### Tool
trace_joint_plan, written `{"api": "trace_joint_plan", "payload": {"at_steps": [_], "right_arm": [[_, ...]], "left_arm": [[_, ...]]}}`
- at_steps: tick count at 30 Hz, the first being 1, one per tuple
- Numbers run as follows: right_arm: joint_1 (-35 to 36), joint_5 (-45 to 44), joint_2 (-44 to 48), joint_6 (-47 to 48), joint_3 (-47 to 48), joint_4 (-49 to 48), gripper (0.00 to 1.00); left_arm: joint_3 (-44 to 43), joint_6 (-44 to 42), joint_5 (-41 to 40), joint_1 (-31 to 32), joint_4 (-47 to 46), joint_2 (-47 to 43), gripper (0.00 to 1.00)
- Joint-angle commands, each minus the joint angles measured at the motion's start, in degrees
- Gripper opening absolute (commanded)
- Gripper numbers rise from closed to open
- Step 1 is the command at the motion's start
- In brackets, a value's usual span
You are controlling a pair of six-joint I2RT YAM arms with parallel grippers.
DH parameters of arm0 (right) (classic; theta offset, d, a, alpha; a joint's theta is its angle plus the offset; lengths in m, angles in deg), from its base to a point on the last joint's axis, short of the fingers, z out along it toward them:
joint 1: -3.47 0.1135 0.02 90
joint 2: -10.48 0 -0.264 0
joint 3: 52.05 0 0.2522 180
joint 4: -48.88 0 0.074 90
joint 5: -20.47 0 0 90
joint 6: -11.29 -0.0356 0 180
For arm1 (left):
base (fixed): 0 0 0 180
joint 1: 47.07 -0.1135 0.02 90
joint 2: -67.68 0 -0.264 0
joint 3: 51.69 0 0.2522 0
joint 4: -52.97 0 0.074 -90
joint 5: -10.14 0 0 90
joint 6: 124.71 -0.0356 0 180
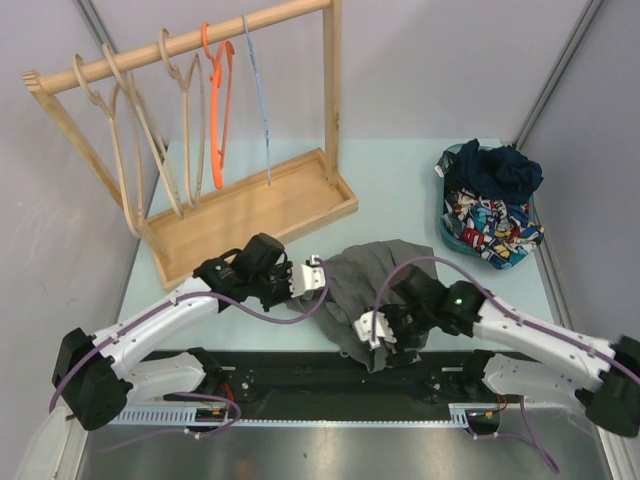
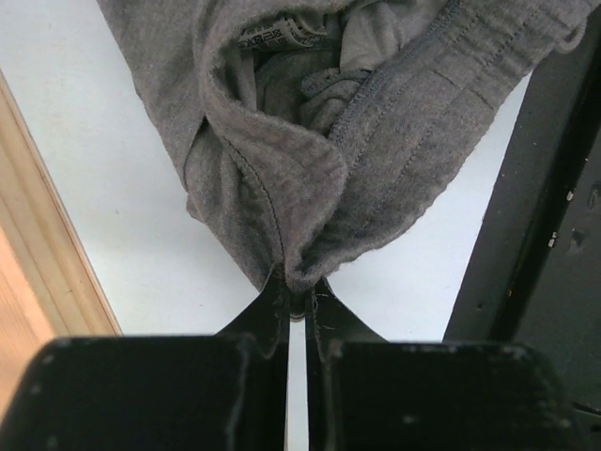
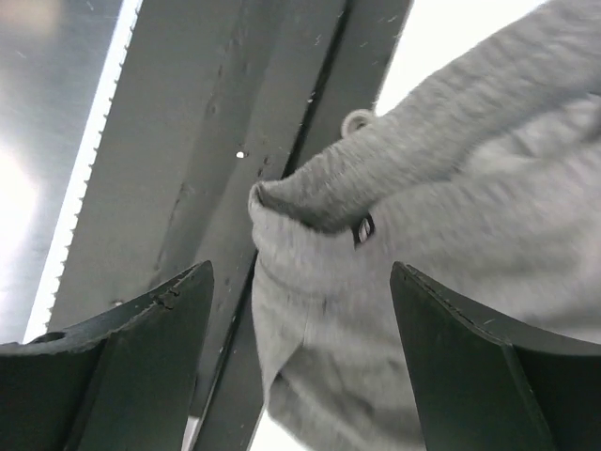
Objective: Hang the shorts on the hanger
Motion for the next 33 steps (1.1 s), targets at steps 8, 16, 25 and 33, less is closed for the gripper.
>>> {"api": "trace_joint_plan", "payload": {"at_steps": [8,16,25,33], "right_arm": [[6.3,-13.8,-13.9,-0.2,-6.8,-18.8,0.26],[-2.6,-20.8,7.5,-6.5,-1.0,-12.4,0.00],[-20.1,-20.7,19.5,-9.4,6.3,-6.1,0.00],[-21.4,-21.6,18.4,-15.3,6.9,-8.9,0.00]], "left_arm": [[0.4,-0.9,4.2,-0.9,1.5,-1.6,0.00],[3.9,-9.5,5.2,-1.0,6.4,-6.6,0.02],[2.8,-13.0,6.5,-1.0,6.6,-5.0,0.73],[5.9,-11.7,7.8,6.0,-6.4,-5.9,0.92]]}}
